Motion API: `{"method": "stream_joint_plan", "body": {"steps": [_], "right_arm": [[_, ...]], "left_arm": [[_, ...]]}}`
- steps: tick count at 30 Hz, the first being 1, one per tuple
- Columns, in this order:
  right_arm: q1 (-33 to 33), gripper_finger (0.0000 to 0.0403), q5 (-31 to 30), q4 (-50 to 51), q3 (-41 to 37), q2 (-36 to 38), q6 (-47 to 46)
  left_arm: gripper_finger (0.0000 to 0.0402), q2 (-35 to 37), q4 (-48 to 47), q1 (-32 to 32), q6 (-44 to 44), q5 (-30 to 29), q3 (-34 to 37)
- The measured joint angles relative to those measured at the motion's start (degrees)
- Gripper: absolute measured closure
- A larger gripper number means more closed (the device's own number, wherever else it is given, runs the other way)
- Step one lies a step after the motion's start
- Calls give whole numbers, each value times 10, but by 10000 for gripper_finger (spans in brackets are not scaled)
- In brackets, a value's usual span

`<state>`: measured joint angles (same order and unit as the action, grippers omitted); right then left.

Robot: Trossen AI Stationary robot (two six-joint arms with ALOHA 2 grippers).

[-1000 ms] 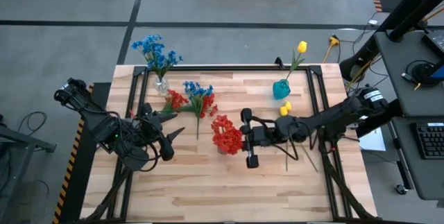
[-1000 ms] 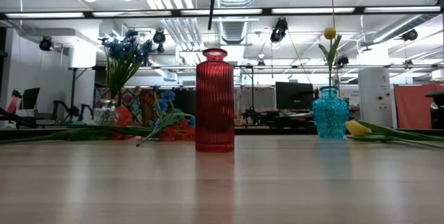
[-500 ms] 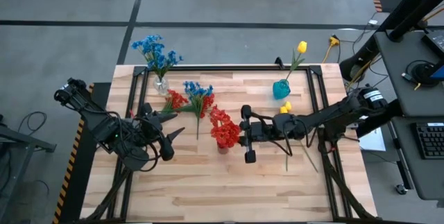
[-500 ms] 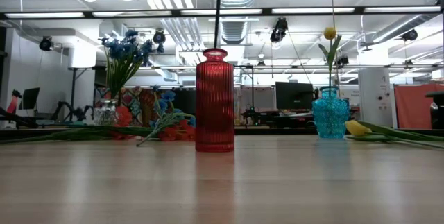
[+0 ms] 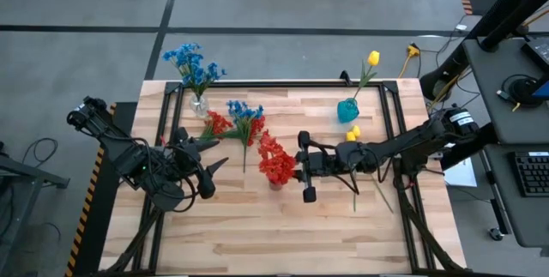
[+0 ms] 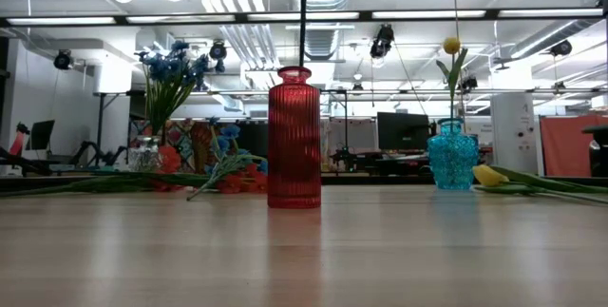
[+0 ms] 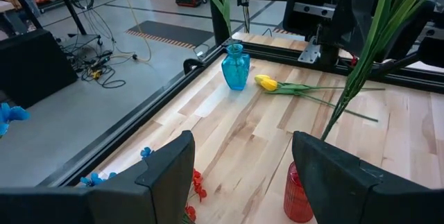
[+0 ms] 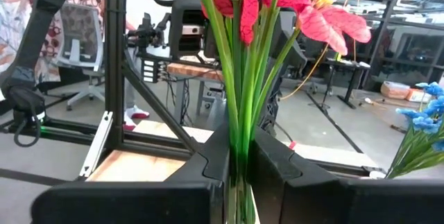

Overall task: Sort flowers into vase by color
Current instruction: Put the bottom red flowers into the red vase

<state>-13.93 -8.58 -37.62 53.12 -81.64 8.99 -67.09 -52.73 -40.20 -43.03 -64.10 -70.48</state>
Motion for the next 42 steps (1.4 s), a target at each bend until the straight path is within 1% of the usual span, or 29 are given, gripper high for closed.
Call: {"method": "stream_joint_plan", "body": {"steps": [8,14,21,23,26,35,42], "right_arm": [[1,369,-5,-11,0,-24,-2],[11,369,-5,-37,0,-46,-29],[14,369,-5,-33,0,-48,-45],[14,363,-5,-31,0,-48,-46],[14,343,-5,-28,0,-48,-52],[14,255,-25,4,0,-47,-61],[13,207,-26,51,0,-39,-61]], "left_arm": [[177,0,0,0,0,0,0],[177,0,0,0,0,0,0],[177,0,0,0,0,0,0],[177,0,0,0,0,0,0],[177,0,0,0,0,0,0],[177,0,0,0,0,0,0],[177,0,0,0,-3,0,0]]}}
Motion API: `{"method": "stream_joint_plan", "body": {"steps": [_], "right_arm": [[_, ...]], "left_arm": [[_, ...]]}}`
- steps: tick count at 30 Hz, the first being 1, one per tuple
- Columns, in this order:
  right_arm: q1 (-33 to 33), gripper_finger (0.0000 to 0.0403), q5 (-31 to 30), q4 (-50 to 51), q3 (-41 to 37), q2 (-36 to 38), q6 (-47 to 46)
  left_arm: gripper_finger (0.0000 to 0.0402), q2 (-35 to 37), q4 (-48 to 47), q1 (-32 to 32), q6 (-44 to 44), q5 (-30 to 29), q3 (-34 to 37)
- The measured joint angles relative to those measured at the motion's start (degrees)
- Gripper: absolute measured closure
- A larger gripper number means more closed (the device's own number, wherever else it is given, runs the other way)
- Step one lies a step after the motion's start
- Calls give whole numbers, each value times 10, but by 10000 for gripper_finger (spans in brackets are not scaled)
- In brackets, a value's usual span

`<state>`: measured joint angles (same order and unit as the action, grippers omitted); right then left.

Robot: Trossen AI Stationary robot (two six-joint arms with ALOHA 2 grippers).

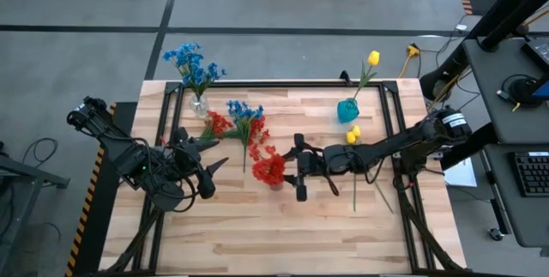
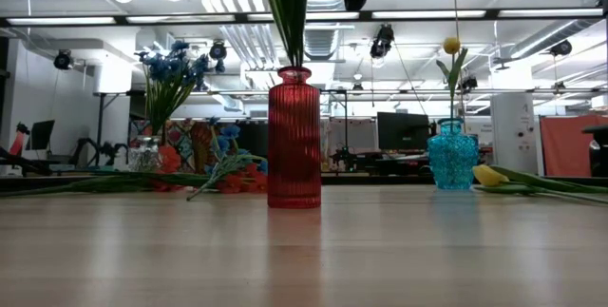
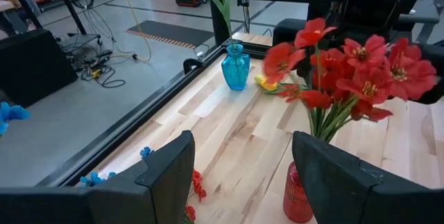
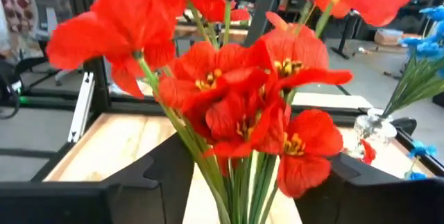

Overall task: Sort flowers into vase by color
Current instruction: Put the bottom red flowers into the red vase, then put the top yellow tulip into the blue vase

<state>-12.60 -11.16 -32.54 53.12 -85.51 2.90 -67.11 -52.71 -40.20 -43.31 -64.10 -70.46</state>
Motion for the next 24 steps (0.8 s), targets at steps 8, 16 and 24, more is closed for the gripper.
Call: {"method": "stream_joint_plan", "body": {"steps": [8,16,24], "right_arm": [[0,170,0,98,0,43,-26],[0,137,-9,206,0,96,-63],[0,135,-20,372,0,169,-160]], "left_arm": [[177,-5,0,0,-14,1,6],[177,-30,0,0,-28,1,6],[177,-35,-1,0,-32,2,4]]}}
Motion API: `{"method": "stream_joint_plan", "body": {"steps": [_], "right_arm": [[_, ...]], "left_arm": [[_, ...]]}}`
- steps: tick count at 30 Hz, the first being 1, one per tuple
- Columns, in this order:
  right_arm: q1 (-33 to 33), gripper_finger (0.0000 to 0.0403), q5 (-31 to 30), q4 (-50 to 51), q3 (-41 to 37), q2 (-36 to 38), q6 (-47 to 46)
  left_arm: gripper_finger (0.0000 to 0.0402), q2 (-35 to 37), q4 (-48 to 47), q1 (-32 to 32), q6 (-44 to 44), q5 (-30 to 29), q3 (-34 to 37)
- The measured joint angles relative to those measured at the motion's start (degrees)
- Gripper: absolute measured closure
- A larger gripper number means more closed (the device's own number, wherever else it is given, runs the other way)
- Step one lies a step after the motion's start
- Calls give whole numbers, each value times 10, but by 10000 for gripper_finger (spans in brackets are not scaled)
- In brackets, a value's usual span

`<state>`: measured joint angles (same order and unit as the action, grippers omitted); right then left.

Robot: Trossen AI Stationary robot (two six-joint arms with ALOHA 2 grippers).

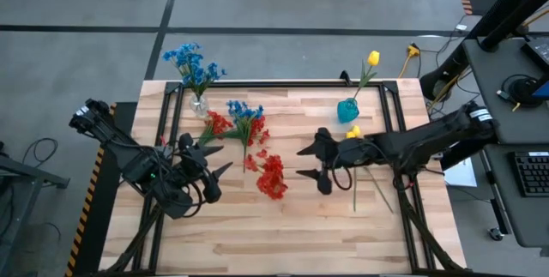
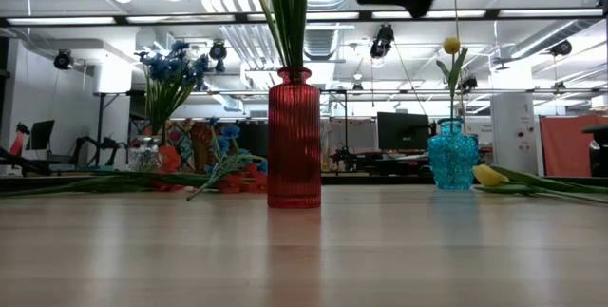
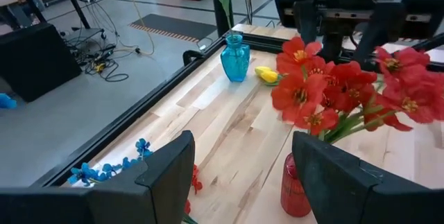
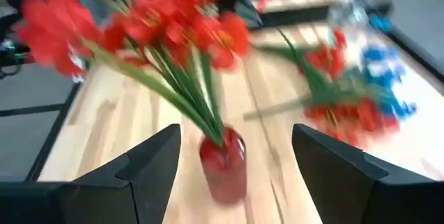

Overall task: Sort flowers into vase by color
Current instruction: Put the top yellow tulip into the blue vase

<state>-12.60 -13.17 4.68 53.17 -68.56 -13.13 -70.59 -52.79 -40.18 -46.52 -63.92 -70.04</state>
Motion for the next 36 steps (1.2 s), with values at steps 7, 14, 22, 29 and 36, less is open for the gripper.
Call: {"method": "stream_joint_plan", "body": {"steps": [7,14,22,29,36], "right_arm": [[5,142,-23,230,0,25,-207],[5,142,6,496,0,-1,-400],[5,142,48,643,0,-9,-489],[17,143,57,649,-13,-9,-489],[49,159,79,623,-79,-9,-474]], "left_arm": [[177,0,-1,0,-1,29,0],[177,0,-2,-1,-1,34,0],[177,0,-9,-1,-1,34,1],[177,0,-18,-1,-1,34,1],[177,0,-25,-1,-1,34,1]]}}
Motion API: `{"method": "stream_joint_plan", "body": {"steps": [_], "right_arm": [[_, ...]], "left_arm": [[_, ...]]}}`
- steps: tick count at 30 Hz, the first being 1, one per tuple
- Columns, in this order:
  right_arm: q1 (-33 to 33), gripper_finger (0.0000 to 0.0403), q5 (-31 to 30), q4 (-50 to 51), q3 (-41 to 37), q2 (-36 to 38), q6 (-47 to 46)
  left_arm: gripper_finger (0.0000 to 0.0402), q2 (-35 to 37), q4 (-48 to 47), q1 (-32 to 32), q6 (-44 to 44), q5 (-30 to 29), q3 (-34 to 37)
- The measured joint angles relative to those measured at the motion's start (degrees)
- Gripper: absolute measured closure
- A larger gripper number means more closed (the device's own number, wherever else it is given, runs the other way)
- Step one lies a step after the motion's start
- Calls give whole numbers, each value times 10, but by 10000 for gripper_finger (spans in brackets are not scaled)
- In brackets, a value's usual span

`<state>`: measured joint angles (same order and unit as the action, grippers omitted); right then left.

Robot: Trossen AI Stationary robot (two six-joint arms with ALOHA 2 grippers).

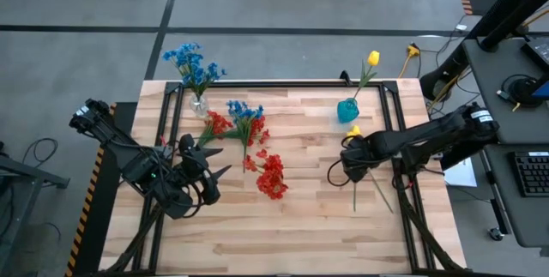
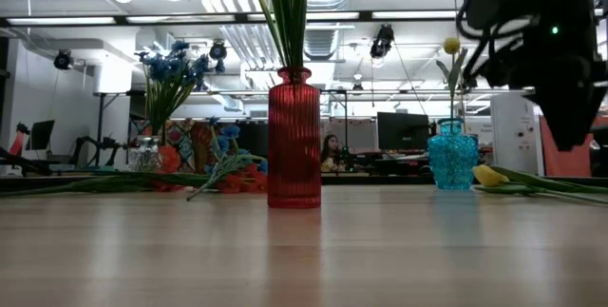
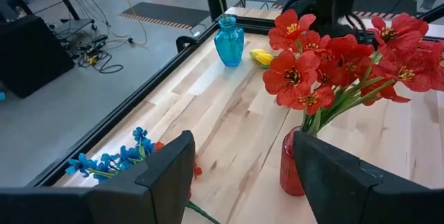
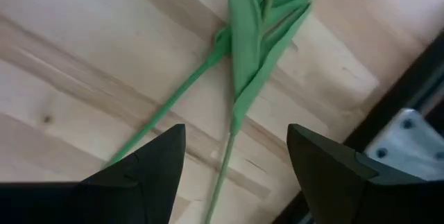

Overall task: Sort flowers into vase by color
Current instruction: Put the top yellow tulip into the blue vase

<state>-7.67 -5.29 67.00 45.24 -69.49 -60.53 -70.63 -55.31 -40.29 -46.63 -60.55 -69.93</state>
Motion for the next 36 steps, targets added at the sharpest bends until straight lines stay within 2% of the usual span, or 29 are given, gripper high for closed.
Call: {"method": "stream_joint_plan", "body": {"steps": [19,24,33,36], "right_arm": [[49,202,46,-150,-147,1,43],[50,250,52,-159,-147,1,47],[50,375,53,-161,-139,-1,31],[50,386,52,-161,-136,-1,31]], "left_arm": [[177,0,-1,0,0,-5,0],[177,0,-1,0,0,-6,0],[177,0,-1,0,0,-6,0],[177,0,-1,0,0,-6,0]]}}
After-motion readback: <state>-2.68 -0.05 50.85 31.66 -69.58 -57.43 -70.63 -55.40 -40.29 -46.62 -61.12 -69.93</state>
